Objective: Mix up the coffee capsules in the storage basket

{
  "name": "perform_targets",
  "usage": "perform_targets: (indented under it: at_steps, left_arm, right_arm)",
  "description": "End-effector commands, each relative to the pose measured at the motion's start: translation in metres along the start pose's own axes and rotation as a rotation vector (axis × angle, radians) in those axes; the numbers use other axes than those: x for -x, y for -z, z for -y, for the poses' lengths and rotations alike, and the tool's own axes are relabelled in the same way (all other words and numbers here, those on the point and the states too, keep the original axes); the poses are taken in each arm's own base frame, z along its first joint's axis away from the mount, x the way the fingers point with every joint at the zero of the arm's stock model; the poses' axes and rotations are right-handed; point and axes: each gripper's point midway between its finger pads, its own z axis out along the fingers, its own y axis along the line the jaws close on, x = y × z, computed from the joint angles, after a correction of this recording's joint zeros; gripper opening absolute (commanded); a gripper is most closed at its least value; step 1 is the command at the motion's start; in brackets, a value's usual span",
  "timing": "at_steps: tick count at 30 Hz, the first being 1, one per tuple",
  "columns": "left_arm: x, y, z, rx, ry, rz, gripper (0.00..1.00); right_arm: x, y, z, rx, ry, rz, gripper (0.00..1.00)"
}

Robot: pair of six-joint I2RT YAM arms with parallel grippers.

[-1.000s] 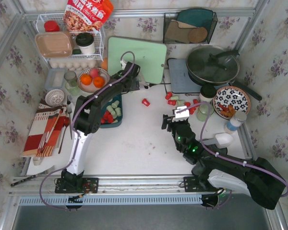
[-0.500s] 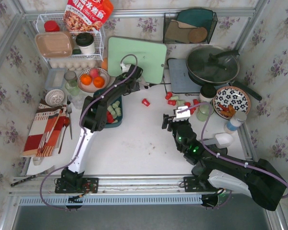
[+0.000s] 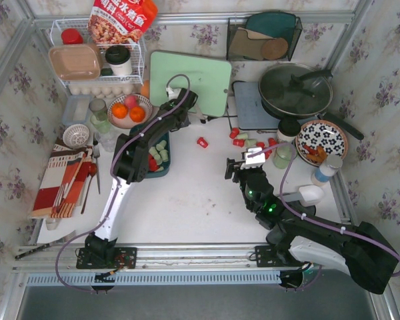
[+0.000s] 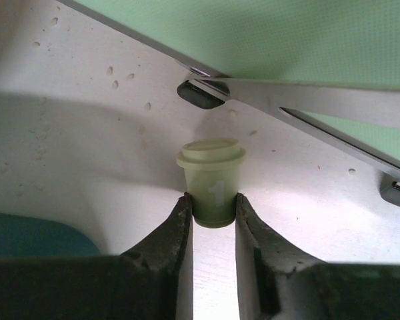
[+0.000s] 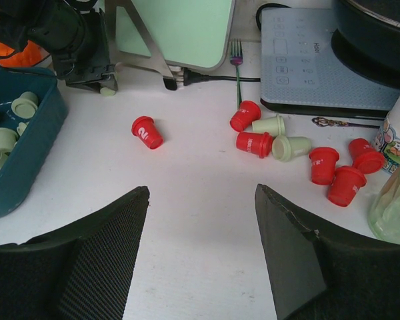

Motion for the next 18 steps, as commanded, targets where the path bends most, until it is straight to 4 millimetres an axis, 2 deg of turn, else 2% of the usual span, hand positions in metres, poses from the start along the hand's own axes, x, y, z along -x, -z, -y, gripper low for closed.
perform_targets:
  at_steps: [1, 5, 11, 12, 15, 18]
  left_arm:
    - [-0.007, 0.005, 0.000, -0.018, -0.024, -0.042, 0.21]
    - [0.000, 0.024, 0.007, -0.063, -0.020, -0.039, 0.16]
    - [0.033, 0.081, 0.020, -0.150, -0.066, 0.074, 0.16]
    - [0.039, 0.095, 0.019, -0.162, -0.074, 0.097, 0.16]
    - [0.046, 0.121, 0.011, -0.172, -0.089, 0.129, 0.15]
    - [0.042, 0.138, -0.010, -0.131, -0.098, 0.139, 0.15]
  right_arm:
    - [0.004, -0.001, -0.001, 0.000, -0.011, 0.009, 0.72]
    - [0.004, -0.001, -0.001, -0.001, -0.009, 0.009, 0.72]
    - [0.002, -0.002, -0.001, -0.003, -0.003, 0.004, 0.72]
    - [0.002, -0.002, -0.001, -0.003, -0.003, 0.004, 0.72]
    - [0.002, -0.002, -0.001, -0.002, -0.003, 0.003, 0.72]
    - [0.002, -0.002, -0.002, 0.001, -0.004, 0.002, 0.72]
